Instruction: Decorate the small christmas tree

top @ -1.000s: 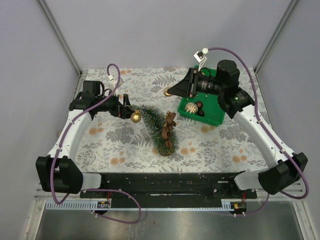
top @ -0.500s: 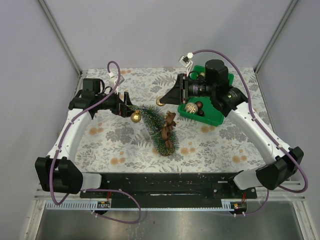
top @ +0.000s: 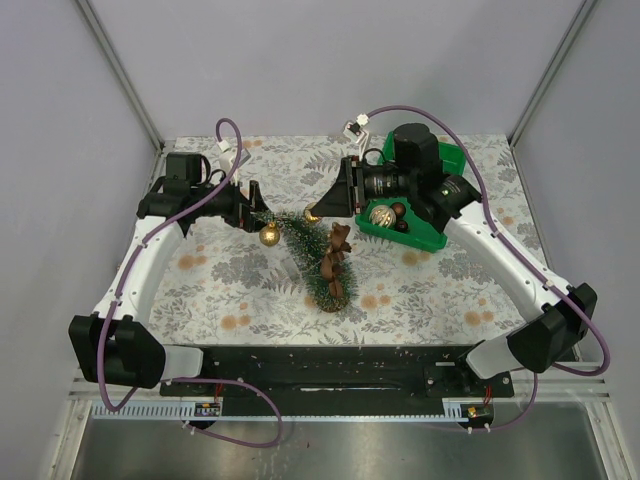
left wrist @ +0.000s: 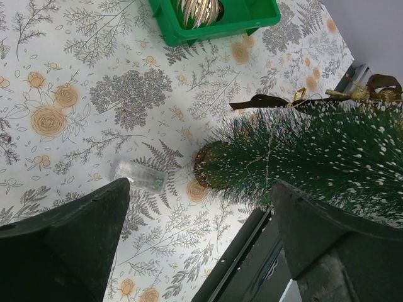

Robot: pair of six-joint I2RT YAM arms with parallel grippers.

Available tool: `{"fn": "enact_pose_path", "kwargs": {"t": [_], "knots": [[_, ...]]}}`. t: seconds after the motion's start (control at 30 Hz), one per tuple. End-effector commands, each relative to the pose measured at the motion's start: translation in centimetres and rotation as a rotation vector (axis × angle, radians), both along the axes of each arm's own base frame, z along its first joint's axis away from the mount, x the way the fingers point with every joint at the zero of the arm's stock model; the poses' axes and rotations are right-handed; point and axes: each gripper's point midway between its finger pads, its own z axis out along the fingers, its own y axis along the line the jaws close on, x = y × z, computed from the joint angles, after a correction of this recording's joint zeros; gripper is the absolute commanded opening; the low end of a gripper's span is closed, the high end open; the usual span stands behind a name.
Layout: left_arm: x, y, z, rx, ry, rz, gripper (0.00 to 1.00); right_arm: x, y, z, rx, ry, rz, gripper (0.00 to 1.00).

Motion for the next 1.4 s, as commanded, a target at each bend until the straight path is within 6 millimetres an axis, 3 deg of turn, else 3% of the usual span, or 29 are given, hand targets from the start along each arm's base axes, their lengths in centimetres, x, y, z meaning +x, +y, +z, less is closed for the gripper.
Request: {"fn": "enact_pose_path", "kwargs": {"t": [0.0,0.83,1.37], "knots": [[0.7,-0.5,2.3,-0.022,-0.08,-0.019,0.99,-0.3,0.3,2.3,0.04,-0.079,0.012,0.17],[0.6,-2.1,3.6,-0.018,-0.105,-0.049,0.99,0.8,0.5,3.6,0.17,-0.114,-0.079,0.12],[0.7,-2.5,4.3,-0.019,-0.121,-0.058,0.99,2.3,0.8,1.5,0.186,-0.076,-0.152,0.1]]}}
